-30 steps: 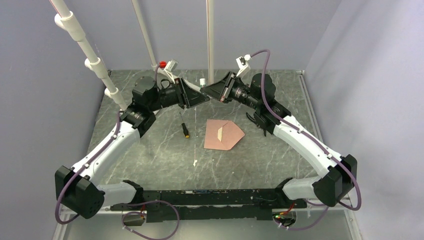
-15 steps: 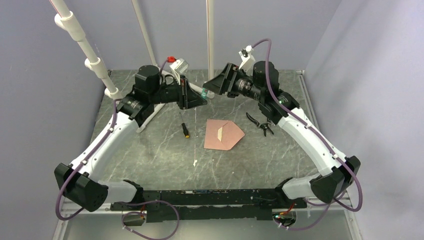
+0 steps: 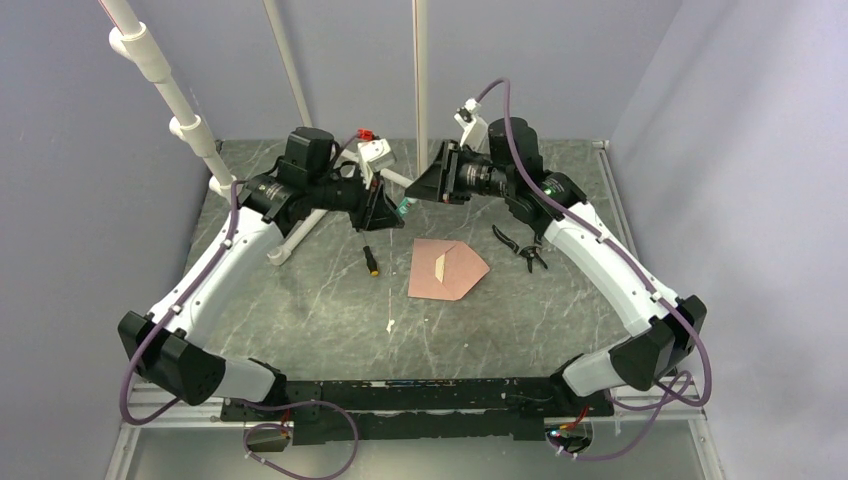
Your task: Place the letter into the envelope and seal it
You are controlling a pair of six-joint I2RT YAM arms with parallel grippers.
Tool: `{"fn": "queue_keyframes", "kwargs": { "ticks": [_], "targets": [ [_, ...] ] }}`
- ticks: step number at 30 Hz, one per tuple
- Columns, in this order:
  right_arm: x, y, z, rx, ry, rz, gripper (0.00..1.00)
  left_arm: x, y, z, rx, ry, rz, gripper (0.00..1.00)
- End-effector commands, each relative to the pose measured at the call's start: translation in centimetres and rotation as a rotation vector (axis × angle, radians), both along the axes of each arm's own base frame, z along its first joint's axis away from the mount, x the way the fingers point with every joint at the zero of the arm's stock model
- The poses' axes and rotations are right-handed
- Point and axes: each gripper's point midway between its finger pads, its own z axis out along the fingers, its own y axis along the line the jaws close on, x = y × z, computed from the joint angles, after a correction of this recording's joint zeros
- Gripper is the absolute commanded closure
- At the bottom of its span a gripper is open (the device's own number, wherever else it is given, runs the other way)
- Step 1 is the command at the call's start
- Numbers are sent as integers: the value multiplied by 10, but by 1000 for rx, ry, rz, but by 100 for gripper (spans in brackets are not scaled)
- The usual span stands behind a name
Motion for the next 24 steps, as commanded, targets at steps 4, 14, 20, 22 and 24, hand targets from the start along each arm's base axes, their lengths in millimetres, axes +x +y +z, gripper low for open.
{"fn": "queue_keyframes", "kwargs": {
  "ticks": [4, 14, 20, 22, 24],
  "targets": [
    [-19, 8, 18, 59, 6, 117, 89, -6, -3, 15, -32, -57, -52, 97],
    [-28, 5, 24, 115, 27, 126, 100, 0, -8, 20, -74, 35, 11, 42],
    [-30, 2, 21, 116, 39, 110, 100, -1, -12, 16, -88, 43, -10, 58],
    [-31, 2, 22, 125, 36, 116, 100, -4, -13, 14, -90, 48, -37, 64],
    [-34, 2, 23, 136, 33, 130, 100, -8, -14, 12, -89, 64, -64, 66]
  ]
}}
